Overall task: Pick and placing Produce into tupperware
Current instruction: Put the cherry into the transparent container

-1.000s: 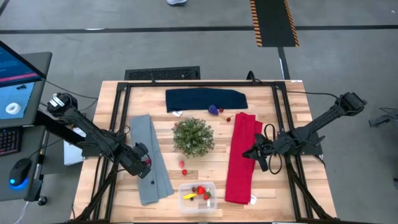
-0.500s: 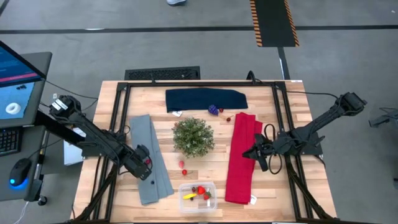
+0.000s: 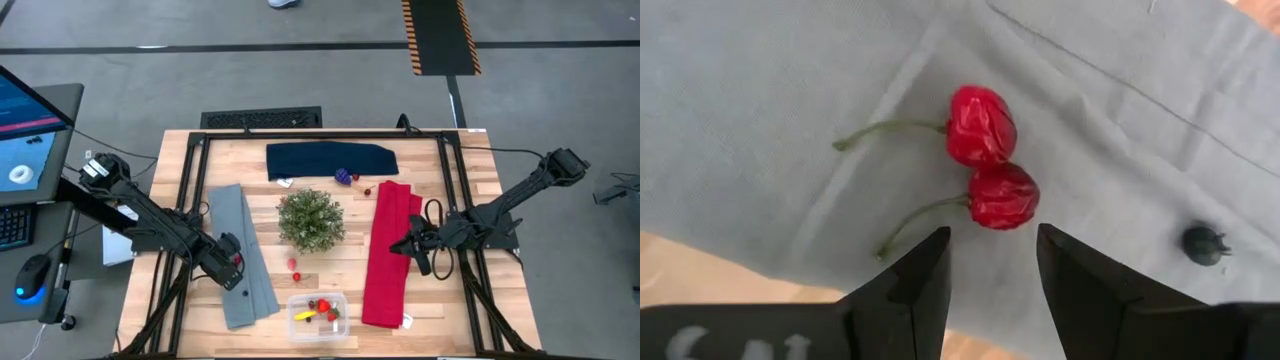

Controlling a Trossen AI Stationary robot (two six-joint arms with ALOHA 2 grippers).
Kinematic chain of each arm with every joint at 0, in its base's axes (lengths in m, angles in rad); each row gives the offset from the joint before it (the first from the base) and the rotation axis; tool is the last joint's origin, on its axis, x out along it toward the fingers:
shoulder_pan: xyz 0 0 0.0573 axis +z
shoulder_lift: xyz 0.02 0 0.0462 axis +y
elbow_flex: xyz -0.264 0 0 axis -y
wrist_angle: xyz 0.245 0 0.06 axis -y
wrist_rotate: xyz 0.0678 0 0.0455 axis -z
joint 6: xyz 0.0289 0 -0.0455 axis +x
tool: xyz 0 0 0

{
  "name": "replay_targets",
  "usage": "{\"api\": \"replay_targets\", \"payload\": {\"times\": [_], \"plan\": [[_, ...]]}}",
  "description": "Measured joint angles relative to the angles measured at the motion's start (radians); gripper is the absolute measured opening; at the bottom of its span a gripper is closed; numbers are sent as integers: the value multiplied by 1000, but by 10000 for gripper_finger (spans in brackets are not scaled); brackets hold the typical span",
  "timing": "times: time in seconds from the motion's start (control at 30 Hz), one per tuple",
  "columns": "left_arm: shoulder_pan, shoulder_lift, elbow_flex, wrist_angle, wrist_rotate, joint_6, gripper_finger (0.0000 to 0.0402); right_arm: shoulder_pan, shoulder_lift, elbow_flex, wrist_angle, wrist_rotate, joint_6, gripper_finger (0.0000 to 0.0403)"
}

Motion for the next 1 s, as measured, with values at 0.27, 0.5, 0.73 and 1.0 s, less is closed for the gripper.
{"api": "replay_targets", "payload": {"times": [0.27,0.5,0.73,1.0], "plan": [[25,0,0,13,-39,13,138,0,1,0,-3,16,-1,65],[58,1,0,8,-34,20,138,0,1,0,-3,16,0,65],[60,1,0,8,-27,48,103,0,1,0,-3,16,-1,65],[60,0,0,20,-28,89,10,0,1,0,-3,16,-1,65]]}}
